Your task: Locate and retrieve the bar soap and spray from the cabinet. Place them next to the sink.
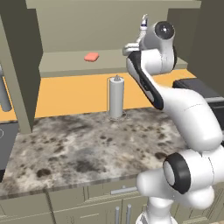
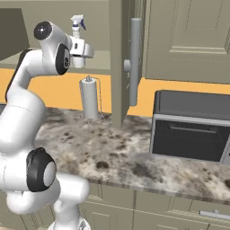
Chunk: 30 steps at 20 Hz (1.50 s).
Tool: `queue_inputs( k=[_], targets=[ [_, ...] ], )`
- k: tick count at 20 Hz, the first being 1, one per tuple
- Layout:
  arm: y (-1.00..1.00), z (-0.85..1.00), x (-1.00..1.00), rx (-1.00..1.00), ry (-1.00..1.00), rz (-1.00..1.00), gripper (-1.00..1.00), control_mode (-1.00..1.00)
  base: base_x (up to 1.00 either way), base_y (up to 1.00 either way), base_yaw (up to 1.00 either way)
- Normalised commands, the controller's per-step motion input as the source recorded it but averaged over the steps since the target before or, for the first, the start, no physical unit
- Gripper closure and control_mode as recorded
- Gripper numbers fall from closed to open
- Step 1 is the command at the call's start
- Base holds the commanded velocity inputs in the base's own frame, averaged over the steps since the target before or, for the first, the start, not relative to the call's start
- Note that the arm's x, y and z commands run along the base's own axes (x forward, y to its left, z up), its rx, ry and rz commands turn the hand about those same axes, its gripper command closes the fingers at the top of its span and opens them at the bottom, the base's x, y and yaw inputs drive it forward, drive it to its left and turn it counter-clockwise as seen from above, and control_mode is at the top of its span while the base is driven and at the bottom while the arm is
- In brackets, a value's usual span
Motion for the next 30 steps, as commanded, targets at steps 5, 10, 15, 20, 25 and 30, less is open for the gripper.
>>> queue_inputs(
  k=[5,10,15,20,25,30],
  targets=[
    [-0.19,0.04,-1.0,0.03,-0.02,0.0,1.0,-1.0,0.0,0.0,0.0],
    [-0.09,0.0,-1.0,0.02,-0.02,0.0,1.0,-1.0,0.0,0.0,0.0],
    [-0.04,0.0,-1.0,0.01,-0.01,0.0,1.0,-1.0,0.0,0.0,0.0],
    [0.0,-0.02,-1.0,0.0,-0.01,0.0,1.0,-1.0,0.0,0.0,0.0],
    [0.0,-0.05,-1.0,0.0,-0.02,0.0,1.0,-1.0,0.0,0.0,0.0],
    [0.0,-0.05,-1.0,0.0,0.0,0.0,1.0,-1.0,0.0,0.0,0.0]
  ],
)
